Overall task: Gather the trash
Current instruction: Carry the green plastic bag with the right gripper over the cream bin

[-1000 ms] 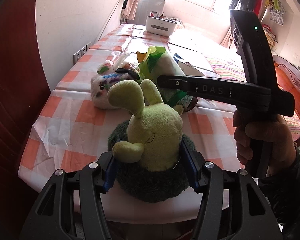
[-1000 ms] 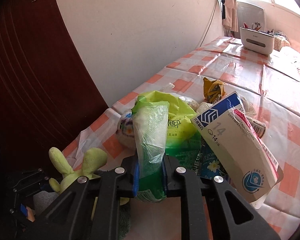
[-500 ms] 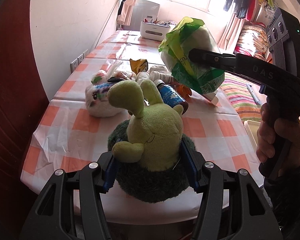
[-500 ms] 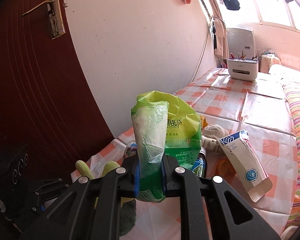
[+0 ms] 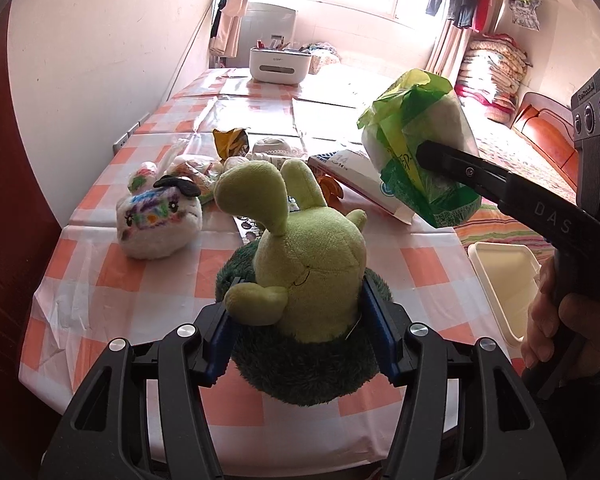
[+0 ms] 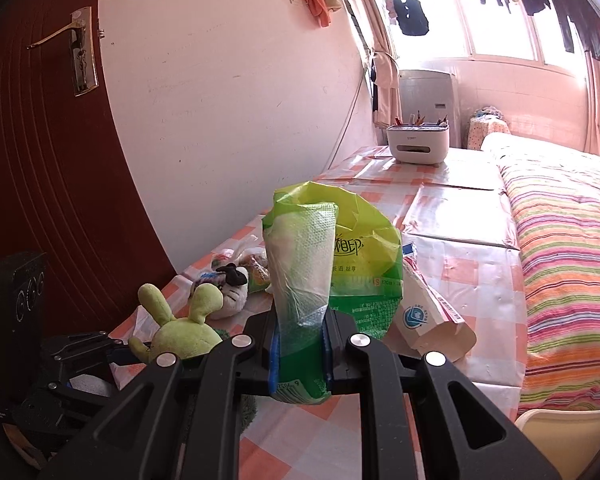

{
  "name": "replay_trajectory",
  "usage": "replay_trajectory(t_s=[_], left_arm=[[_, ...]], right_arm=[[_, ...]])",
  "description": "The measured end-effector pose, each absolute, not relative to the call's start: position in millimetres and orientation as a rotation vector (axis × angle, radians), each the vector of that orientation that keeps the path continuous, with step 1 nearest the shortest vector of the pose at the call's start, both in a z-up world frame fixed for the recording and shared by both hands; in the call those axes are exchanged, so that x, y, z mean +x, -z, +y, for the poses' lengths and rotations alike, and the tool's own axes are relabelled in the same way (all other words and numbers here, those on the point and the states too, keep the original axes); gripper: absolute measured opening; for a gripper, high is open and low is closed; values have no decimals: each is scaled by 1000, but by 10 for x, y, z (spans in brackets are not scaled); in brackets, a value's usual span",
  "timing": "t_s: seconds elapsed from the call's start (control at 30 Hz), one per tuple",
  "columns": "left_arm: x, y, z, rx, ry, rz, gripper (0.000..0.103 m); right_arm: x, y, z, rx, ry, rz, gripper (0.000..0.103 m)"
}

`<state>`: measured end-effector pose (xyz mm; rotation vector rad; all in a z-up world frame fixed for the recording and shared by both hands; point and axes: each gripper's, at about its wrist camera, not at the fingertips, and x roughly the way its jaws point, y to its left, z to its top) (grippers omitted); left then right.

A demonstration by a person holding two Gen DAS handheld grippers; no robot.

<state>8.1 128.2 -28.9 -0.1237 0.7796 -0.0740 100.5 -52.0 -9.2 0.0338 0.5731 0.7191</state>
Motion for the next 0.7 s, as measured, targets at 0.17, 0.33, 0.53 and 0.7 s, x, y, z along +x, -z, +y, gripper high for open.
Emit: replay_trajectory(t_s=[0.17,0.33,0.53,0.7], left_arm=[[256,254,1025,-85,115,743,56],[408,175,732,-38,179,702,57],[517,119,384,10,252,682,57],[583,131,137,50,298,687,57]], right_arm=[[957,118,-841,48,-633,556,15],[871,109,-1225,81,-531,531,15],[741,124,-1591,94,-412,500,15],[622,143,-1803,91,-328,476,15]])
